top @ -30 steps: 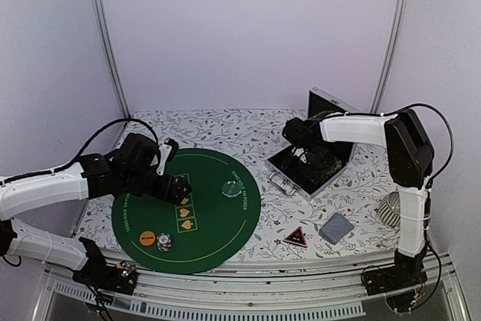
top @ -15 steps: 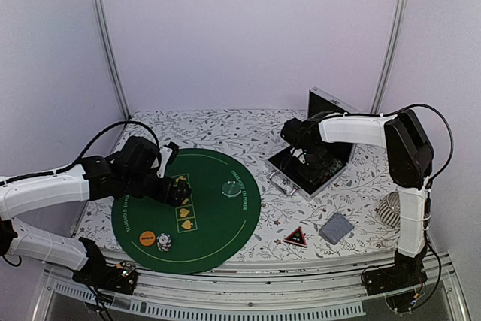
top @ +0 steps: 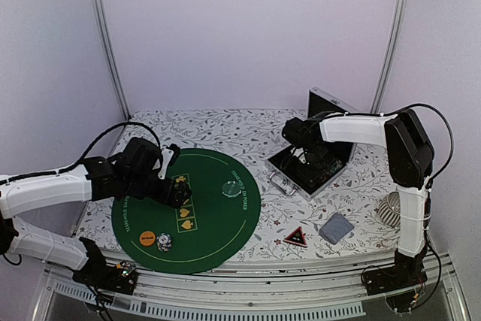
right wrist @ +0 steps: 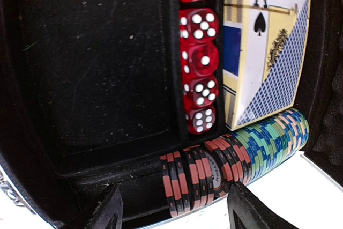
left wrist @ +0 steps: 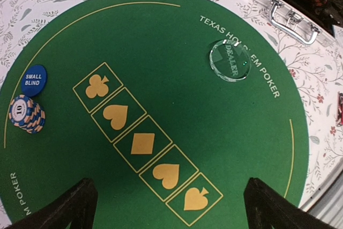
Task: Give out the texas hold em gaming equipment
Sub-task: Pick up the pile of poker chips from the chip case.
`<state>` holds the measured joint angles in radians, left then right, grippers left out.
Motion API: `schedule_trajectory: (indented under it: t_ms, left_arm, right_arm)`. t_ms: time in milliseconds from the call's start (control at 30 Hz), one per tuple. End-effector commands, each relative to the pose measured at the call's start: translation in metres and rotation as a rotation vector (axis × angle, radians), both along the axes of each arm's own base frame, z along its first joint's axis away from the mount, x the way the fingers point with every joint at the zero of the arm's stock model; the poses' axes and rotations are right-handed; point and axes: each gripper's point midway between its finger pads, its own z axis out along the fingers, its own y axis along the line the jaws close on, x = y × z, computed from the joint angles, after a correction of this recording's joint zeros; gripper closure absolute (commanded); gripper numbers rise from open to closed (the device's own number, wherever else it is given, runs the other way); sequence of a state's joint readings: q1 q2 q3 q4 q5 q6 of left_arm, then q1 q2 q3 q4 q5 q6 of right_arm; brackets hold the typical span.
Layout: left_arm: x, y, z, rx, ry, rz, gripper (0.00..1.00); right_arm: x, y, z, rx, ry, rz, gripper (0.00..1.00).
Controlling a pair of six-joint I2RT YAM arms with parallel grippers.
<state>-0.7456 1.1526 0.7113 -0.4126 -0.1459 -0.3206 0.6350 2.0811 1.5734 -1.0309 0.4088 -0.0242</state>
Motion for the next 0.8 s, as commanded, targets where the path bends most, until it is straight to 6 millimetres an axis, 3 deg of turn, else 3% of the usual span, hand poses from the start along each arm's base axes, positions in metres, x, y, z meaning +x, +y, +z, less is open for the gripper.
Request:
schedule_trajectory:
  t_ms: [0, 167, 367, 500, 767]
  left_arm:
    - [0.004, 0.006, 0.001, 0.007, -0.017, 0.011, 0.02]
    - [0.002, 0.007, -0.002, 0.007, -0.008, 0.013, 0.02]
    - [0.002, 0.006, -0.001, 0.001, -0.010, 0.011, 0.02]
    - [0.003, 0.006, 0.001, 0.002, -0.015, 0.012, 0.02]
    - [-0.001, 0.009, -0.007, 0.008, -0.005, 0.005, 0.02]
  right_arm:
    - [-0.003, -0.006, -0.008, 0.009, 0.025, -0.012, 0.30]
    - [-0.004, -0.007, -0.004, 0.009, 0.030, -0.026, 0.29]
    - [0.000, -0.003, 0.015, 0.010, -0.006, -0.024, 0.19]
    - [0.004, -0.003, 0.024, 0.004, -0.029, -0.024, 0.18]
    - [-0.001, 0.008, 0.026, 0.045, -0.035, -0.005, 0.30]
